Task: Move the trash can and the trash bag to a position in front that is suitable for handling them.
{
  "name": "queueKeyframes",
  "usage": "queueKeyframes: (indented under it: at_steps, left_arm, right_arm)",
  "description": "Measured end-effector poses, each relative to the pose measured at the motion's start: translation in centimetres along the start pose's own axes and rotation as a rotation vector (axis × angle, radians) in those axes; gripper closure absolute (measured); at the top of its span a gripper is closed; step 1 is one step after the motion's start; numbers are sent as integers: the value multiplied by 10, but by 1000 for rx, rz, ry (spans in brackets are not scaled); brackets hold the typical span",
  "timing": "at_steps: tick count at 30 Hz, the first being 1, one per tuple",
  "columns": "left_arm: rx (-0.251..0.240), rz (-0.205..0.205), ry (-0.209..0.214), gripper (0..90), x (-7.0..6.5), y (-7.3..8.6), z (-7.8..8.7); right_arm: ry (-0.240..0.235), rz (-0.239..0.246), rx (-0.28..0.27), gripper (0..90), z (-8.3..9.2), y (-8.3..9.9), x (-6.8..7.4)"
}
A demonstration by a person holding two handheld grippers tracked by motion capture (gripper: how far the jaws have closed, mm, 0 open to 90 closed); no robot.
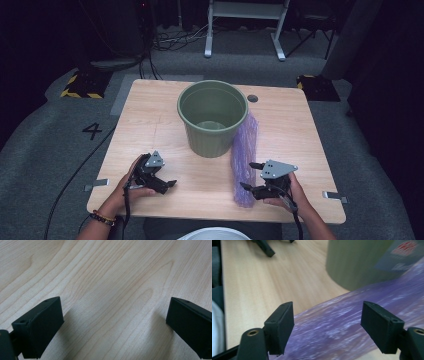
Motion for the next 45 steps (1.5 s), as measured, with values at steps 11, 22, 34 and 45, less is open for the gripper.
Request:
queueKeyframes:
  at_steps: [11,22,34,45]
  left_arm:
    - [2,0,-1,6,0,0,0]
    - [2,0,1,4,0,-1,-1]
    - [2,0,1,4,0,-1,-1]
    - [1,0,1,4,0,-1,-1]
  right_arm:
    - [81,-115,39,217,-27,9,-67]
    - [54,-222,145,165,-71,34,-101]
    - [70,-295,194,241,-77,54,-102]
    - [115,-320,159,243,-59,53,-108]
Point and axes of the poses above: each handheld gripper's, and its own axes: z roughly backward along the jaws, y roughly out of its underside, x roughly to its left, the point moved 3 cm from there along -z, roughly forward along the jaws, and after that the axes turned 11 degrees about z, right-handed, at the moved point
